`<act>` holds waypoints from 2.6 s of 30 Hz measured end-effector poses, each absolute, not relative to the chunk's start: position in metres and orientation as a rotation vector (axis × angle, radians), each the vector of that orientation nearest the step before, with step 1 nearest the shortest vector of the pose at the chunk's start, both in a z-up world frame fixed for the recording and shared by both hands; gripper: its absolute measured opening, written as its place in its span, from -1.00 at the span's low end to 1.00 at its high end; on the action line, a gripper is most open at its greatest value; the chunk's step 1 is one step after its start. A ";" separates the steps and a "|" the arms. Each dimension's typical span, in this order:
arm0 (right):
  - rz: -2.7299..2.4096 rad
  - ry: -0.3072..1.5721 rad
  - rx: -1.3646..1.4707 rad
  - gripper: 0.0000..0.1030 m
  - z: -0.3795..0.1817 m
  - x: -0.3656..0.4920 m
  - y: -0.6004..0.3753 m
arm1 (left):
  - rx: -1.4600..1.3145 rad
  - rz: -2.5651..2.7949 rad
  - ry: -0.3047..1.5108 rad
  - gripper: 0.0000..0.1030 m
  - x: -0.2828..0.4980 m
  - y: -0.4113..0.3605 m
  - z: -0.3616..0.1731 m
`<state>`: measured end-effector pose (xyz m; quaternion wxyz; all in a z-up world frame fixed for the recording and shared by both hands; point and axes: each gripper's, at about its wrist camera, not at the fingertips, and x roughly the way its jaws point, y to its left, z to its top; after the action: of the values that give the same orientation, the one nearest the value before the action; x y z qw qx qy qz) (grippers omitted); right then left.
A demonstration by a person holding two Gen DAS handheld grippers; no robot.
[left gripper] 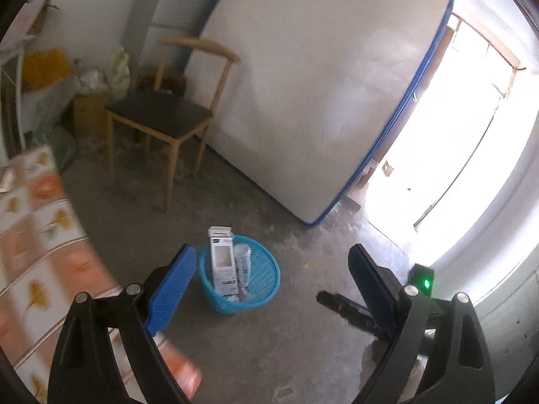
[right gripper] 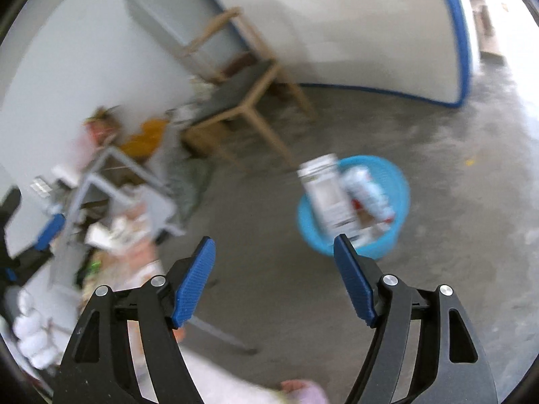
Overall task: Collect trash
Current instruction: 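Move both open tools back over the table, then grasp the pink snack bag with the right tool while the left tool grasps the green chip bag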
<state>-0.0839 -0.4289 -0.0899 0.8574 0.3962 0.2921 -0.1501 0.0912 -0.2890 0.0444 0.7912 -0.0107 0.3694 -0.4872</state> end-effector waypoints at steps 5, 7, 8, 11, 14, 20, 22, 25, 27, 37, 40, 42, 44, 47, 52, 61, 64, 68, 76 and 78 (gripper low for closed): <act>-0.074 0.641 0.884 0.38 -0.071 -0.056 -0.377 | -0.011 -0.954 0.728 0.74 0.056 -0.192 0.071; 0.037 0.671 0.885 0.38 -0.066 -0.036 -0.348 | -0.011 -0.886 0.705 0.74 0.045 -0.143 0.077; 0.092 0.686 0.883 0.38 -0.062 -0.027 -0.333 | -0.015 -0.851 0.698 0.75 0.040 -0.119 0.079; 0.244 0.726 0.890 0.39 -0.055 -0.001 -0.292 | -0.046 -0.703 0.668 0.75 0.027 -0.043 0.080; 0.408 0.773 0.900 0.40 -0.048 0.027 -0.243 | -0.111 -0.541 0.651 0.75 0.008 0.035 0.078; 0.699 0.925 0.880 0.41 -0.045 0.077 -0.130 | -0.291 -0.266 0.592 0.74 -0.034 0.169 0.055; 0.793 0.998 0.864 0.38 -0.047 0.095 -0.084 | -0.353 -0.209 0.588 0.74 -0.039 0.198 0.046; 0.859 1.095 0.835 0.30 -0.052 0.113 -0.030 | -0.407 -0.157 0.584 0.72 -0.041 0.224 0.033; 0.889 1.153 0.819 0.27 -0.058 0.120 0.000 | -0.425 -0.144 0.588 0.66 -0.039 0.238 0.023; 0.834 1.319 0.690 0.15 -0.079 0.141 0.078 | -0.458 -0.105 0.676 0.30 -0.006 0.275 -0.022; 0.821 1.335 0.689 0.11 -0.085 0.146 0.077 | -0.489 -0.112 0.728 0.18 0.007 0.282 -0.036; 0.816 1.346 0.686 0.04 -0.089 0.151 0.082 | -0.508 -0.128 0.748 0.08 0.011 0.282 -0.043; 0.815 1.356 0.684 -0.01 -0.093 0.154 0.087 | -0.534 -0.153 0.761 0.05 0.015 0.281 -0.051; 0.811 1.353 0.675 -0.06 -0.094 0.156 0.090 | -0.553 -0.181 0.760 0.00 0.015 0.279 -0.053; 0.807 1.342 0.667 -0.20 -0.094 0.155 0.088 | -0.567 -0.251 0.755 -0.02 0.016 0.268 -0.049; 0.768 1.309 0.624 -0.57 -0.096 0.154 0.080 | -0.521 -0.290 0.739 -0.02 0.006 0.255 -0.039; 0.773 1.283 0.661 -0.60 -0.094 0.155 0.068 | -0.517 -0.255 0.700 0.11 -0.008 0.267 -0.030; 0.785 1.231 0.739 -0.65 -0.089 0.157 0.042 | -0.536 -0.187 0.720 0.17 -0.016 0.284 -0.032; 0.749 1.190 0.779 -0.66 -0.090 0.152 0.010 | -0.641 -0.149 0.877 0.21 -0.005 0.292 -0.062; 0.744 1.195 0.773 -0.66 -0.093 0.152 0.010 | -0.651 -0.155 0.913 0.21 0.002 0.289 -0.068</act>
<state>0.1515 0.0098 -0.0929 0.6946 0.3463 0.5353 0.3331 0.0016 0.2887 -0.0678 0.8440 -0.3085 0.4326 -0.0736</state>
